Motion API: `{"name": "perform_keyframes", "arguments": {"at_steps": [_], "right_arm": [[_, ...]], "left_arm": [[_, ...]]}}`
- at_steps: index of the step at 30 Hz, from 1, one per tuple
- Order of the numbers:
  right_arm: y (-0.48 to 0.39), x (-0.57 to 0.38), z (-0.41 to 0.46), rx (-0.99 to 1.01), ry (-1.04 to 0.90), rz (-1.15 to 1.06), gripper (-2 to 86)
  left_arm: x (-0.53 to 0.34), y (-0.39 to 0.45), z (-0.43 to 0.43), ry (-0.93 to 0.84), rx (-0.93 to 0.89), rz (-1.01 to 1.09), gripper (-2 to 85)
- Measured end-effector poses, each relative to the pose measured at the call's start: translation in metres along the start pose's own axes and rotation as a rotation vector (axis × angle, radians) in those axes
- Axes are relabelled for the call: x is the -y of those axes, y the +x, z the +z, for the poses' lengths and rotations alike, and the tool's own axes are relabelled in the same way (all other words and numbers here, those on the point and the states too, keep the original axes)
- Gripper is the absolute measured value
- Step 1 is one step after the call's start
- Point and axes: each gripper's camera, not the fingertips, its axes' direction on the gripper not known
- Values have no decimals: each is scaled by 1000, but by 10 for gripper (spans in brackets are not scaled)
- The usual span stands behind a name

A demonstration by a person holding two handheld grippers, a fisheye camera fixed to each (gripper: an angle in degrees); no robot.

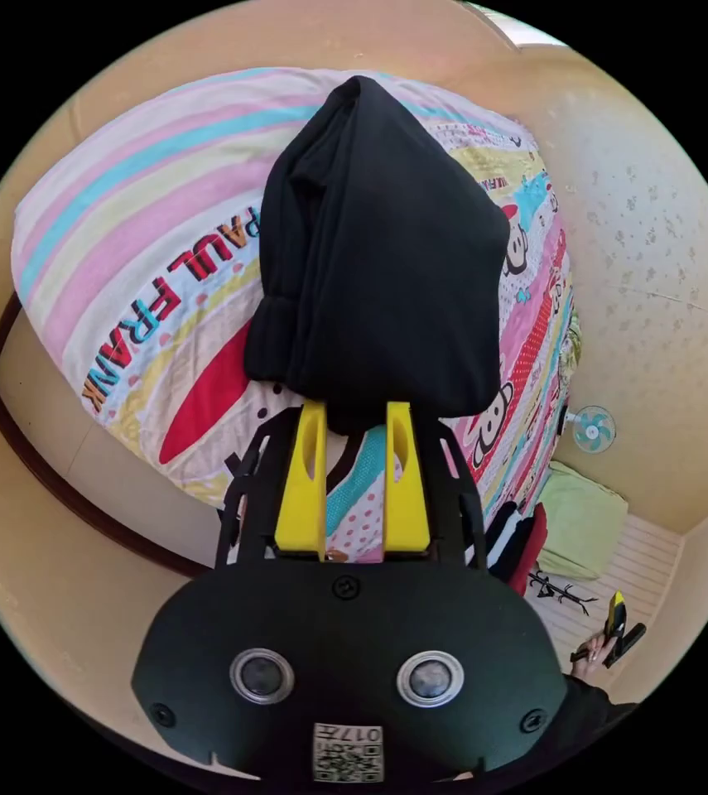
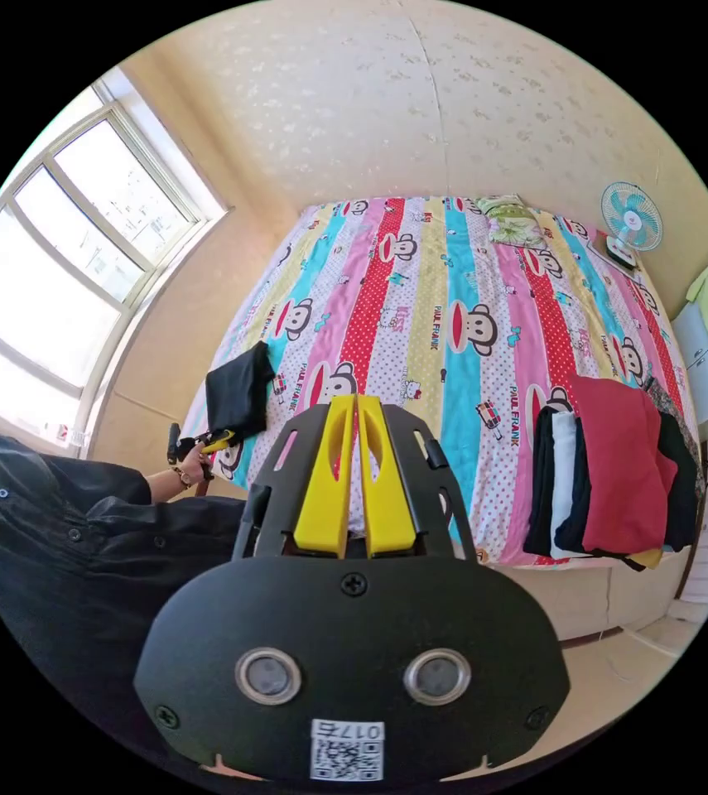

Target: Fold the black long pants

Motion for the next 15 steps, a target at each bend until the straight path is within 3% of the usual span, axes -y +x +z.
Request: {"name": "perform_keyframes", "arguments": {"at_steps": [5, 9, 15], "right_arm": [[-17, -22, 17, 63, -22, 48, 4], [-16, -44, 32, 247, -18, 87, 6], [-16, -73, 34, 454, 86, 49, 13]], "left_arm": [[-53, -49, 18, -39, -212, -35, 61], [-115, -43, -13, -42, -449, 208, 51], [-196, 29, -91, 5, -467, 598, 47]]}}
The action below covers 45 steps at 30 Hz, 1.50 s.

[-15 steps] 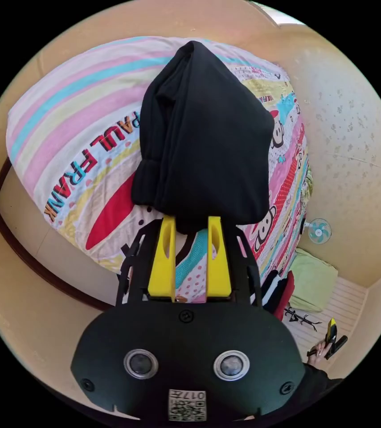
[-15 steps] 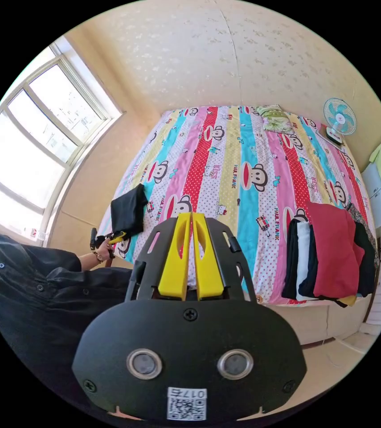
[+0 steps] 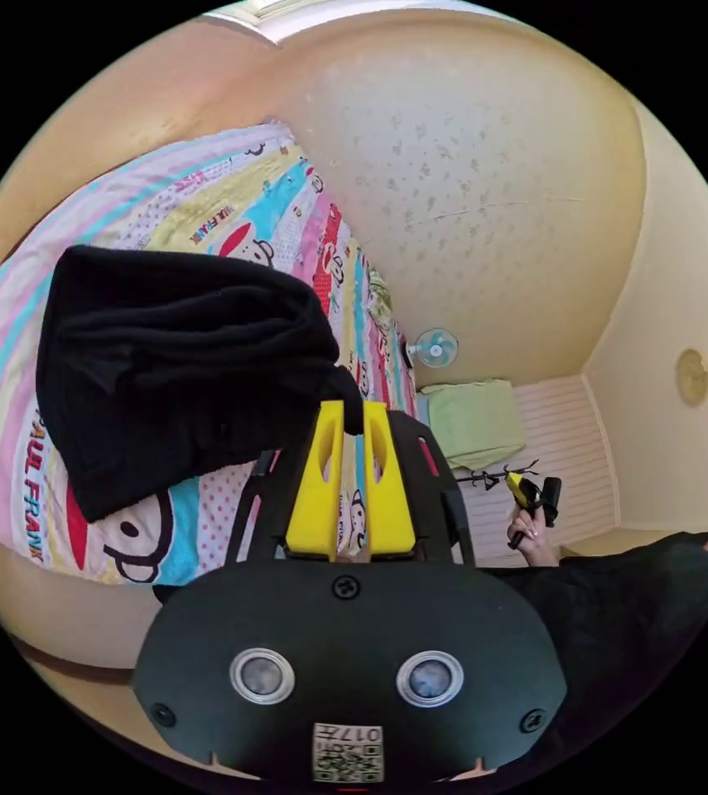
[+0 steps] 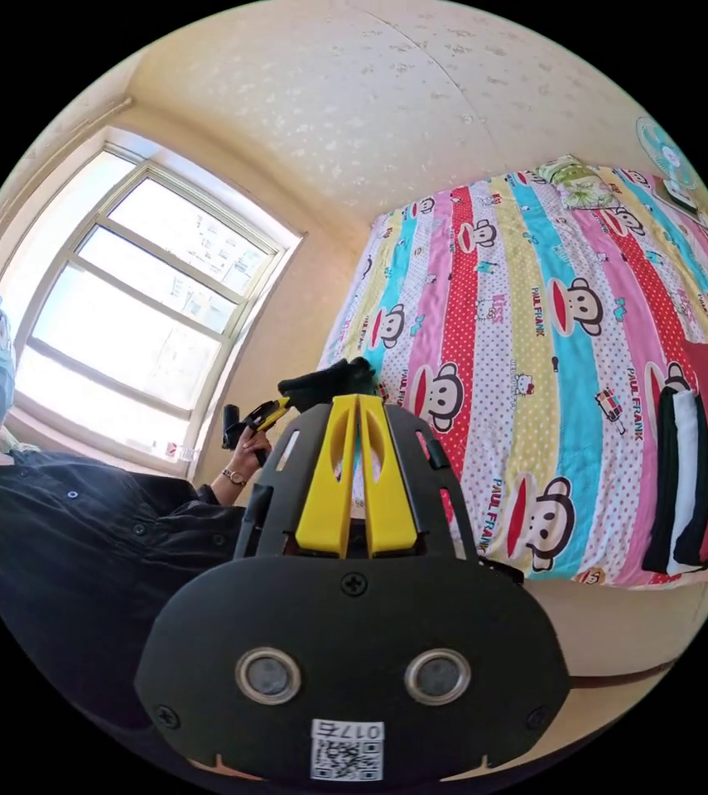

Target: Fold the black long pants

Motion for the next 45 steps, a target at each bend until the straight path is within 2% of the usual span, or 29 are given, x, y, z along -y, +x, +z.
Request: {"name": "perform_keyframes", "arguments": {"at_steps": [5, 9, 13, 16, 24, 28, 32, 34, 36, 39, 41, 45], "right_arm": [[-16, -23, 0, 75, 24, -137, 48], [-40, -44, 6, 174, -21, -251, 156], [-63, -76, -8, 175, -3, -357, 210], [-76, -113, -36, 101, 81, -453, 239], [-66, -177, -72, -442, 313, -363, 246], [-98, -155, -97, -363, 452, -512, 246], [-190, -131, -100, -307, 553, -784, 201], [-216, -129, -111, -376, 690, -782, 130], [-227, -130, -152, -346, 928, -782, 70], [-233, -106, -219, -182, 1033, -843, 56], [-243, -86, -256, -141, 1081, -861, 56], [-267, -16, -315, -133, 1084, -851, 53]], "left_arm": [[-33, 111, -9, -10, -148, 251, 46], [-78, 210, 1, -6, -419, 419, 47], [-122, 301, 15, 19, -503, 528, 47], [-147, 349, 24, 56, -688, 572, 46], [-203, 502, 30, 62, -823, 785, 47], [-220, 557, 10, 120, -924, 848, 48], [-239, 590, -13, 206, -945, 924, 49], [-246, 598, -34, 289, -932, 943, 50], [-245, 594, -58, 362, -934, 935, 50], [-245, 580, -106, 524, -912, 955, 50], [-253, 583, -131, 613, -867, 1023, 50], [-267, 616, -155, 800, -655, 1131, 51]]}}
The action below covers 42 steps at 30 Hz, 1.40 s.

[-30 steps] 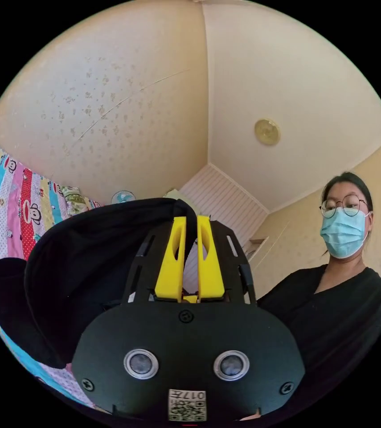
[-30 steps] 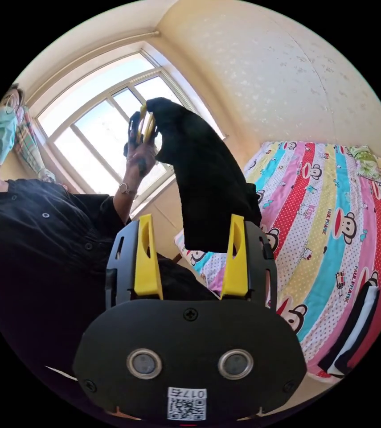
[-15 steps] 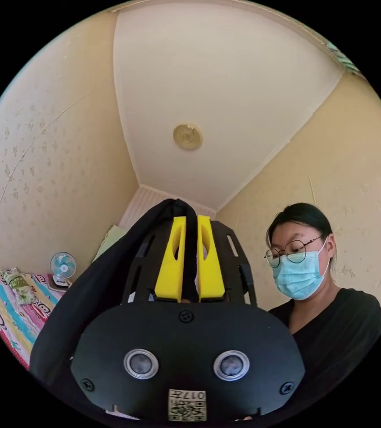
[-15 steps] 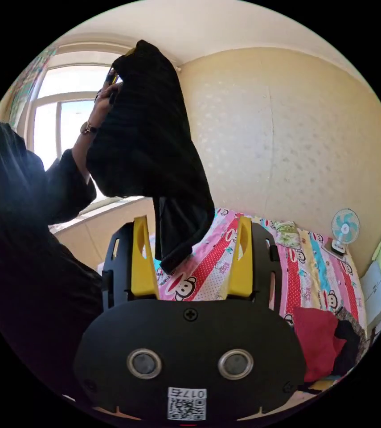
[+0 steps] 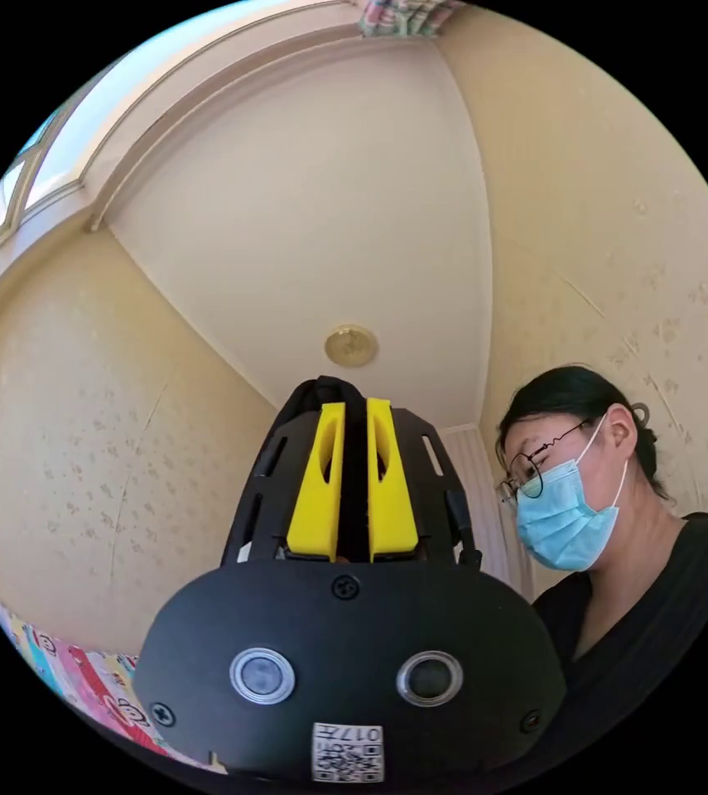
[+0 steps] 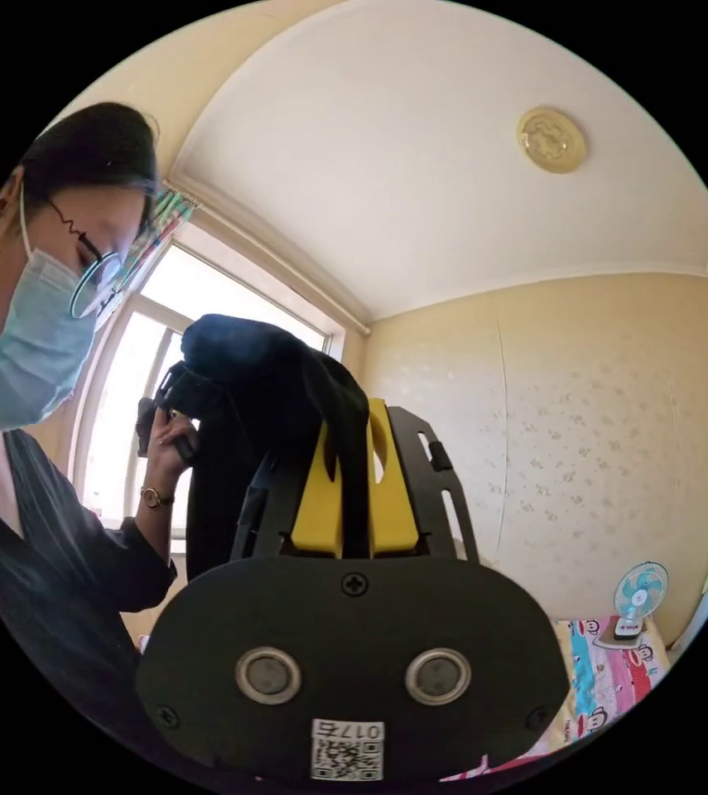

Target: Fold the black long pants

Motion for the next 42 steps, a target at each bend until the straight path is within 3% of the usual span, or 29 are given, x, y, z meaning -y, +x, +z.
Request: {"name": "perform_keyframes", "arguments": {"at_steps": [2, 5, 8, 10, 12, 14, 16, 21, 24, 28, 32, 37, 42], "right_arm": [[30, 21, 39, -34, -102, 8, 51], [115, 27, 141, -5, -308, 125, 52], [218, -12, 278, -97, -561, 268, 87], [277, -65, 341, -189, -712, 398, 108], [324, -141, 367, -250, -899, 562, 119], [335, -192, 356, -201, -871, 579, 114], [338, -254, 344, -135, -931, 557, 105], [341, -486, 272, -90, -1392, 777, 106], [336, -567, 221, -86, -1511, 954, 114], [331, -632, 178, -129, -1689, 1029, 121], [353, -671, 132, -299, -1746, 1150, 126], [391, -692, 110, -386, -1737, 1179, 133], [431, -719, 106, -342, -1740, 1242, 116]], "left_arm": [[10, -21, 20, -29, 64, 25, 51], [11, -132, 72, -134, 151, -145, 54], [-33, -309, 133, -267, 317, -406, 62], [-99, -450, 152, -497, 496, -596, 73], [-153, -519, 118, -583, 596, -778, 79], [-196, -554, 65, -544, 587, -847, 82], [-260, -586, -5, -665, 663, -929, 91], [-404, -599, -152, -1148, 882, -1126, 100], [-461, -579, -230, -1237, 921, -1271, 100], [-518, -550, -288, -1341, 902, -1443, 101], [-561, -534, -276, -1486, 735, -1491, 104], [-622, -545, -180, -1676, 395, -1348, 119], [-674, -578, -130, -1736, 401, -1343, 118]]}}
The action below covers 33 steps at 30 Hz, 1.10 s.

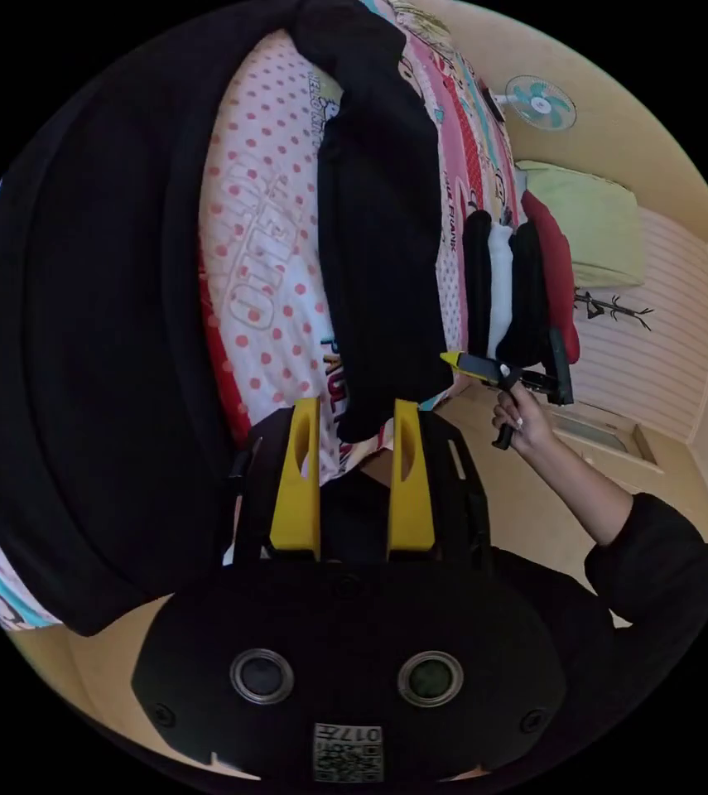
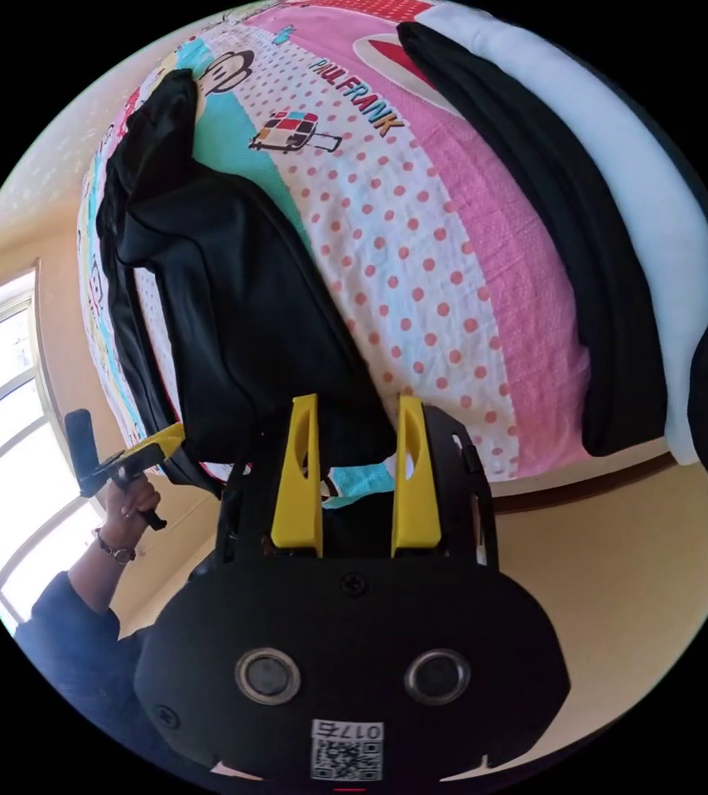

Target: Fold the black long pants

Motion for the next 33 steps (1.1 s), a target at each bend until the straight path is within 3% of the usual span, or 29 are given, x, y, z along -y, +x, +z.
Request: {"name": "perform_keyframes", "arguments": {"at_steps": [4, 7, 9, 13, 16, 20, 25, 28, 33], "right_arm": [[7, 8, -12, 15, -111, -92, 52], [16, -13, -35, -2, -165, -220, 36], [41, -41, -55, 163, -150, -251, 30], [77, -70, -64, 322, -50, -125, 27], [80, -81, -89, 457, 82, -109, 26], [25, -89, -111, 487, 70, -393, 28], [-36, -84, -113, 561, -24, -651, 32], [-53, -77, -113, 549, -93, -726, 39], [-41, -45, -125, 406, -321, -871, 73]], "left_arm": [[13, -11, 6, -182, -116, -101, 48], [-13, -1, -22, -253, -152, 6, 41], [-35, -1, -46, -262, -156, 21, 42], [-76, -35, -105, -138, -184, -326, 59], [-84, -32, -166, 9, -148, -411, 98], [-43, 31, -234, 90, -225, -201, 131], [29, 133, -255, -112, -69, 9, 166], [30, 137, -245, -251, 43, -20, 74], [-7, 106, -292, -105, -97, -107, 31]]}}
